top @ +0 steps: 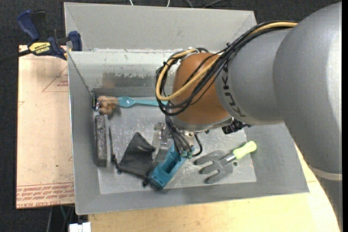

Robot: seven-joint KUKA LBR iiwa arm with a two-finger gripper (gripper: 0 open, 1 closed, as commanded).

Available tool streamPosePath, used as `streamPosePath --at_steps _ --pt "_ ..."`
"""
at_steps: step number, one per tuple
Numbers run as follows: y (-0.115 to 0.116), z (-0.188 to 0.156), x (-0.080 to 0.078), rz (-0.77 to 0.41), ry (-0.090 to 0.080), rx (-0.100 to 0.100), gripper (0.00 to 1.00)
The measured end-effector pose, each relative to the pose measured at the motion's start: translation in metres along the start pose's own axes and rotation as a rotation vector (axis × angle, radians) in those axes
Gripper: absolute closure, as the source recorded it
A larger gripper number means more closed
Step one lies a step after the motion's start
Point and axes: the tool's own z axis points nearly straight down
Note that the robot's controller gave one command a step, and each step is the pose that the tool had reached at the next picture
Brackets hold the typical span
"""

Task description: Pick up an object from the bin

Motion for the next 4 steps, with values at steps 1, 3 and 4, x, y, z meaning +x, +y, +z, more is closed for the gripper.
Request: streamPosePath --at_steps 1,3,4 --pt "0.005 -0.005 -0.019 -0.129 -0.017 -0.005 1.0" --pt "0.051 -0.007 -0.023 -0.278 -0.002 -0.001 1.0" --pt "0.059 -0.01 -0.028 -0.346 -0.015 -0.005 1.0"
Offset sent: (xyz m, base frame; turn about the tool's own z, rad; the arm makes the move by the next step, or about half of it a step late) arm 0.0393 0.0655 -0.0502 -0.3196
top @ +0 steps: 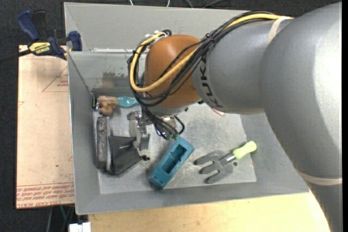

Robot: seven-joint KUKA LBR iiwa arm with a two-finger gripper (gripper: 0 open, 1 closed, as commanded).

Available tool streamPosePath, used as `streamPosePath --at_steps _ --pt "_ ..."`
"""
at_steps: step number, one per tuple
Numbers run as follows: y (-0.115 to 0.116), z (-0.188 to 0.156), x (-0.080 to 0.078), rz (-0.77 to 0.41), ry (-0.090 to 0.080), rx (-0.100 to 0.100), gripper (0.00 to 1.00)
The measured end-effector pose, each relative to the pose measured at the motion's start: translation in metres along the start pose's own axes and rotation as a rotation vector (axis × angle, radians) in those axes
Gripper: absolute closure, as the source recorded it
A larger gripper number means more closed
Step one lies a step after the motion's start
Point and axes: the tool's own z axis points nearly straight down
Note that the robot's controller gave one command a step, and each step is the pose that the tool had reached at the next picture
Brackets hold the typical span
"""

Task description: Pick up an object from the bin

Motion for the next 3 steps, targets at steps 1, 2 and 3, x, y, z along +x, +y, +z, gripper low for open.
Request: streamPosePath --at_steps 1,2,3 --pt "0.001 -0.033 -0.003 -0.014 0.016 0.001 1.0" --pt "-0.001 -0.078 -0.003 -0.025 0.005 0.0 1.0" --pt "-0.014 -0.01 -0.02 -0.096 0.001 0.0 1.0"
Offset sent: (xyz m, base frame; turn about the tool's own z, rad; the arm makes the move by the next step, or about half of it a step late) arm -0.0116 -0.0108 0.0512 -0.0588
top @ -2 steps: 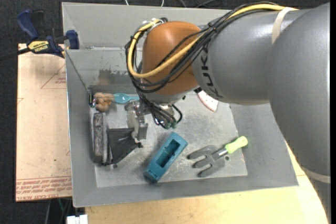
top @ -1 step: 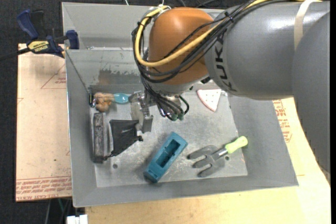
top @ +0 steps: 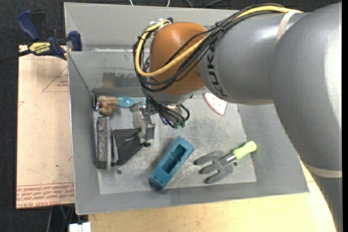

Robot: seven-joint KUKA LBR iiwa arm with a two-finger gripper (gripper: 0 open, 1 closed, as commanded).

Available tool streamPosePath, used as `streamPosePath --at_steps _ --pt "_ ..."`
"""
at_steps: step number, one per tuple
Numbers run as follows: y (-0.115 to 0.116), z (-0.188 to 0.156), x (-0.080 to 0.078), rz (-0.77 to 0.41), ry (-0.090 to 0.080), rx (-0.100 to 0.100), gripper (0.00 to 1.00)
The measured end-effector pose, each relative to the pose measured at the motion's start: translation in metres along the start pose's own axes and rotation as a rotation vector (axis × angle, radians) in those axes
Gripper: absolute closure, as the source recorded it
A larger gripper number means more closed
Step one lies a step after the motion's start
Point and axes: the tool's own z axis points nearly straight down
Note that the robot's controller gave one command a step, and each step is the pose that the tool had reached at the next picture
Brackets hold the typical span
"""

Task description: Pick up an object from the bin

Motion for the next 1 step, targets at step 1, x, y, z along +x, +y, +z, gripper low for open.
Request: streamPosePath --at_steps 1 --pt "0.0039 -0.0368 0.0029 0.012 0.011 -0.001 1.0"
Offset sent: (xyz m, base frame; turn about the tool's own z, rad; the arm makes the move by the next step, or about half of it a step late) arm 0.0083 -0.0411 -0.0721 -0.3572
